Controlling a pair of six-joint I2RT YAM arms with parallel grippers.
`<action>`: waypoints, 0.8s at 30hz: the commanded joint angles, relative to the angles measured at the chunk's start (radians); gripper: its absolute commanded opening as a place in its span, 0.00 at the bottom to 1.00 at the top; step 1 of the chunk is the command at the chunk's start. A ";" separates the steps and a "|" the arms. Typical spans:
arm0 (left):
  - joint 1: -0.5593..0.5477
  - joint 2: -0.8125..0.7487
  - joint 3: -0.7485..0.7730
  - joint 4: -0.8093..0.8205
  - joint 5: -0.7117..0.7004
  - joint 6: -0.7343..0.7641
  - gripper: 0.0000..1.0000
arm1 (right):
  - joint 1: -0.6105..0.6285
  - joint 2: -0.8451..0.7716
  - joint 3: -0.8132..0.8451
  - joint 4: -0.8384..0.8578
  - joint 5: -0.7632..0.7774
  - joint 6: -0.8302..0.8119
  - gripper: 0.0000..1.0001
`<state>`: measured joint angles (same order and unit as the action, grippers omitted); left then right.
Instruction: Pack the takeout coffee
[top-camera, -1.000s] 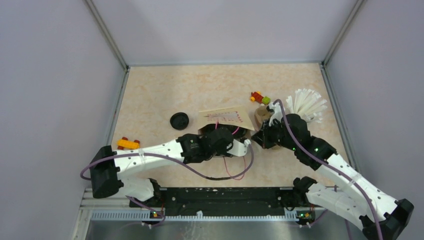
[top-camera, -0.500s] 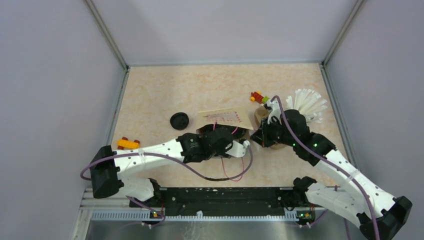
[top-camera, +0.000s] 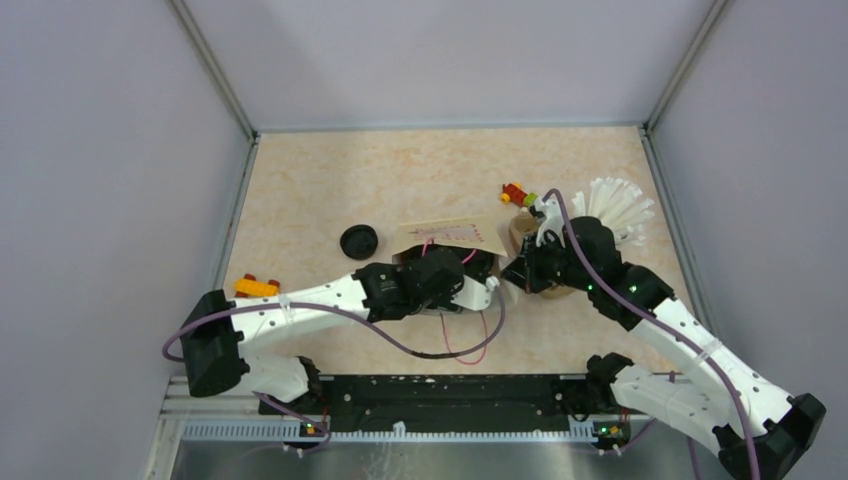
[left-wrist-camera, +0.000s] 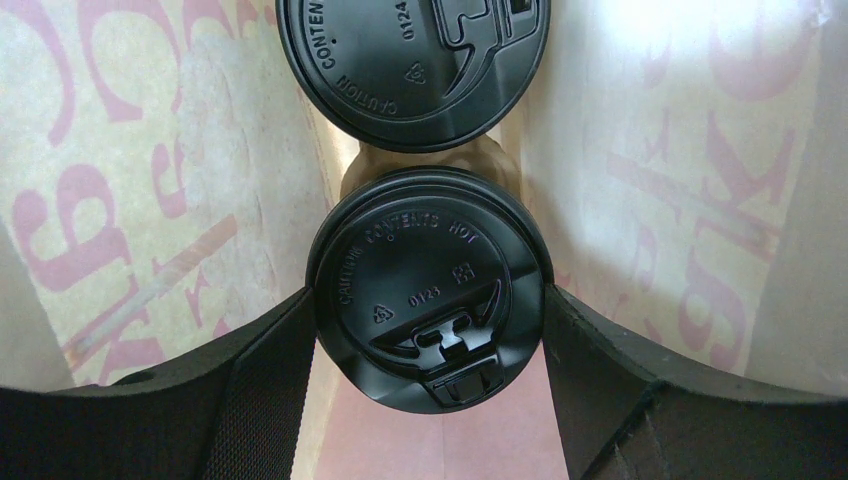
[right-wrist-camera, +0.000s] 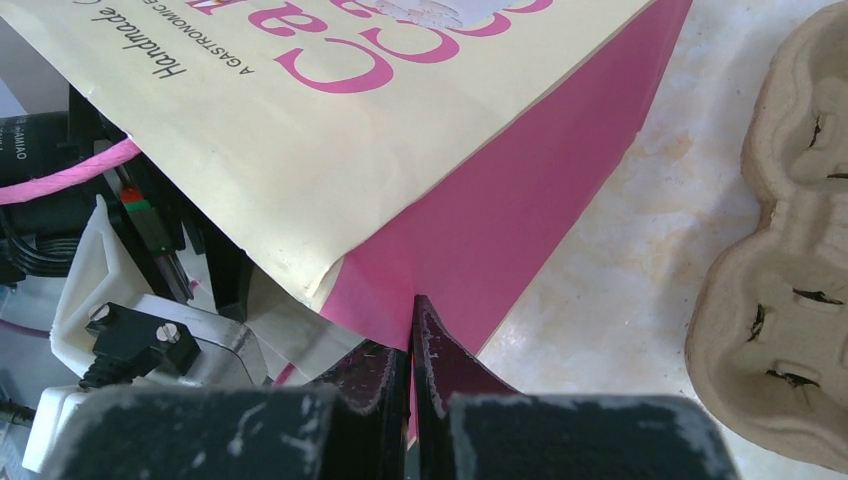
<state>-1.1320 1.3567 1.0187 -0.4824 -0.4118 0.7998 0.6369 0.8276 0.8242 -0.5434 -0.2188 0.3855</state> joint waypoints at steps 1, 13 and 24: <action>0.007 0.006 -0.006 0.047 0.032 -0.011 0.43 | -0.009 -0.006 0.044 -0.005 -0.029 -0.003 0.00; 0.021 0.018 -0.008 0.012 0.046 -0.062 0.43 | -0.009 -0.019 0.028 -0.005 -0.029 0.011 0.00; 0.042 -0.013 -0.075 0.094 0.036 -0.032 0.45 | -0.010 -0.023 0.021 -0.006 -0.024 0.019 0.00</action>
<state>-1.1042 1.3674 0.9764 -0.4126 -0.3779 0.7620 0.6361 0.8246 0.8249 -0.5510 -0.2291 0.3889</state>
